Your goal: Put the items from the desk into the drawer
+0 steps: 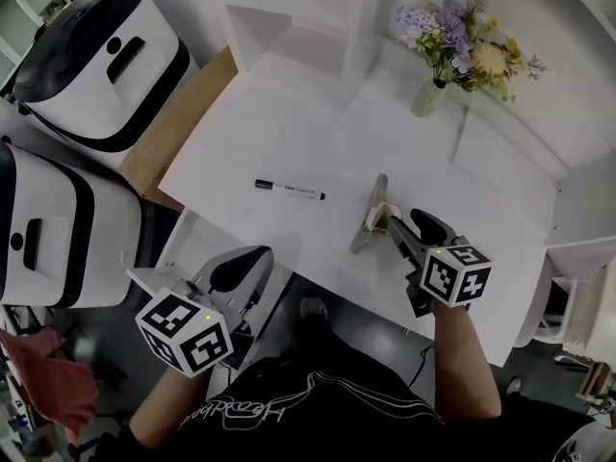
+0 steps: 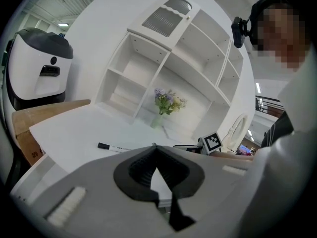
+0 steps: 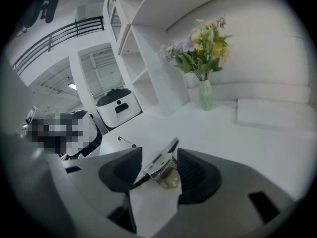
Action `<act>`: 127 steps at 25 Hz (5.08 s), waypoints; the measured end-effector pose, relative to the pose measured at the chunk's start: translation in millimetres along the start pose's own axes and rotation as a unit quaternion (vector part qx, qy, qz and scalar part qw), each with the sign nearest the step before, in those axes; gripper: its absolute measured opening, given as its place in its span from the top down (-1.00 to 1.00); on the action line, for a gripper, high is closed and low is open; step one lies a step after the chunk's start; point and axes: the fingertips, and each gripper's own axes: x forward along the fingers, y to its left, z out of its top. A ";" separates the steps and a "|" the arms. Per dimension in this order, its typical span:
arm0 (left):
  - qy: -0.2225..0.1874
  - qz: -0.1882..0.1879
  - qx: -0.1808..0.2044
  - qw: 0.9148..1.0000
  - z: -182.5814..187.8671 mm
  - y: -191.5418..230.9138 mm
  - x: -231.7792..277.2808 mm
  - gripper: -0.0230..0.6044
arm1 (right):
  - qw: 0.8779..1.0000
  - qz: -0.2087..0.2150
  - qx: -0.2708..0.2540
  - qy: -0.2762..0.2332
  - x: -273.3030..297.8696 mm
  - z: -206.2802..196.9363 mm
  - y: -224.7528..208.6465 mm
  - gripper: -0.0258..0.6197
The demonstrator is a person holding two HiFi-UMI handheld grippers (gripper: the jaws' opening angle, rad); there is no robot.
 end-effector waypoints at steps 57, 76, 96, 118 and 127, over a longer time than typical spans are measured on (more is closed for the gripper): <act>-0.033 0.027 -0.001 0.999 -14.3 29.8 -85.3 0.90 | 0.995 0.031 0.069 -0.065 -30.0 45.3 115.0 0.87; -0.077 0.064 -0.020 0.995 -38.3 57.4 -195.5 0.90 | 0.992 0.123 0.001 -0.029 -7.4 4.9 273.8 0.87; -0.081 0.131 -0.060 0.986 -72.4 107.3 -256.3 0.90 | 0.976 0.199 -0.045 0.078 83.1 -72.5 356.4 0.87; -0.065 0.214 -0.118 0.968 -106.9 166.2 -274.9 0.90 | 0.944 0.223 -0.054 0.239 209.8 -205.4 357.6 0.87; -0.060 0.225 -0.129 0.964 -116.4 183.4 -275.3 0.90 | 0.935 0.241 -0.052 0.254 232.3 -237.3 365.4 0.87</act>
